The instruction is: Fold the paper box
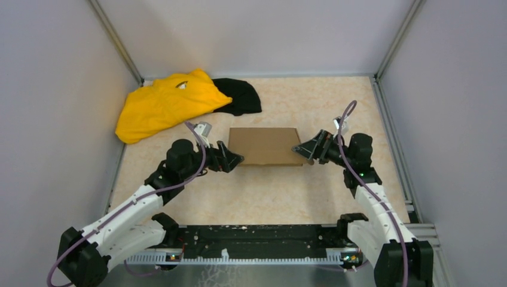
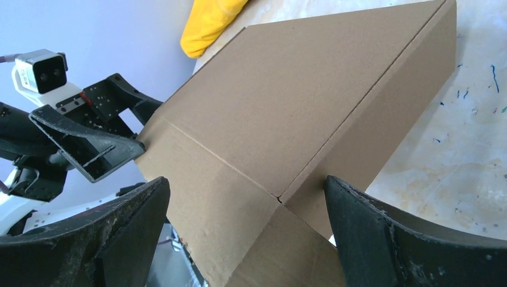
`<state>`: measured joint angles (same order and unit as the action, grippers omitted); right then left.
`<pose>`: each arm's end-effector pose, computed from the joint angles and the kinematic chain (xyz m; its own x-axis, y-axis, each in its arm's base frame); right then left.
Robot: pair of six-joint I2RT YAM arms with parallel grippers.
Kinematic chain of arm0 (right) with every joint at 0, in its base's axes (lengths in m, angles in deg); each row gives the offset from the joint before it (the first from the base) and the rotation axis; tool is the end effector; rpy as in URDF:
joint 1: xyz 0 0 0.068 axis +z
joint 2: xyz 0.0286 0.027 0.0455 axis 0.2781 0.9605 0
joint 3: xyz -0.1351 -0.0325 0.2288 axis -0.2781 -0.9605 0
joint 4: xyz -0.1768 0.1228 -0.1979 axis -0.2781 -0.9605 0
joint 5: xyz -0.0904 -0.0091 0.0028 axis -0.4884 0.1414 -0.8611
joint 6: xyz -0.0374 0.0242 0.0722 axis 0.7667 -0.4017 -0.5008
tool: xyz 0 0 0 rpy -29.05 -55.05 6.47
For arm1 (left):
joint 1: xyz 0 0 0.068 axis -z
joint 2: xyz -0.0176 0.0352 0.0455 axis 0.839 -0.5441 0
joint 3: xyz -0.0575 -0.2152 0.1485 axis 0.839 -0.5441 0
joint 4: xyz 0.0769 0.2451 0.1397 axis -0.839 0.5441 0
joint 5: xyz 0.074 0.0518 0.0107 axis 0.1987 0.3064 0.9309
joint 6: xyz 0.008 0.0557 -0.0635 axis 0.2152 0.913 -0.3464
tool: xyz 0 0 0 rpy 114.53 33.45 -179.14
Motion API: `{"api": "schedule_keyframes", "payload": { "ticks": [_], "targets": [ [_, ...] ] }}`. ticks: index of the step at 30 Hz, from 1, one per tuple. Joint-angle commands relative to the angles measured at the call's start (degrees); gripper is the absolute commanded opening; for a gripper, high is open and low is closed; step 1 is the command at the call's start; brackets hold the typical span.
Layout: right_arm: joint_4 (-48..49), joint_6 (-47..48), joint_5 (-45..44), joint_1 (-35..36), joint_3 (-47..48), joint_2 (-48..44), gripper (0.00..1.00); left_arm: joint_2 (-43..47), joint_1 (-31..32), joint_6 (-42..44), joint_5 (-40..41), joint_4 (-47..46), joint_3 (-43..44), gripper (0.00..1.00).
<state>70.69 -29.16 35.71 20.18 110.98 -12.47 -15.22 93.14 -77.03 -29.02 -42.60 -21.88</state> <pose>0.2469 0.0708 0.2140 -0.7008 0.4203 -0.5764 -0.3553 0.4950 0.7929 0.2165 -0.1748 0.2342 -0.5537 -0.2061 -0.8068 0.5135 0.6782 -0.5257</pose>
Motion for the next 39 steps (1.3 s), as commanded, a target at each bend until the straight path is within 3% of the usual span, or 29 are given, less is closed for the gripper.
{"api": "schedule_keyframes", "payload": {
  "ticks": [1,17,21,31,39],
  "targets": [
    [0.53,-2.01,4.3,1.64,4.25,-2.22,0.99,0.8,0.18,-1.42,-2.79,2.43,3.94,0.99],
    [-8.03,-6.16,4.29,3.48,8.55,-2.49,0.99,2.05,0.17,-8.27,-3.94,13.49,8.34,0.99],
    [-14.87,-5.15,4.57,3.45,11.1,-2.43,0.99,2.83,0.12,-9.61,-1.99,19.35,11.38,0.99],
    [-20.33,-6.88,5.2,3.75,13.66,-3.01,0.99,1.42,0.17,-12.71,-2.46,30.7,21.94,0.99],
    [-21.83,-9.58,5.83,3.8,14.11,-3.61,0.99,0.92,0.14,-16.3,-4.6,31.48,20.19,0.99]
  ]
}}
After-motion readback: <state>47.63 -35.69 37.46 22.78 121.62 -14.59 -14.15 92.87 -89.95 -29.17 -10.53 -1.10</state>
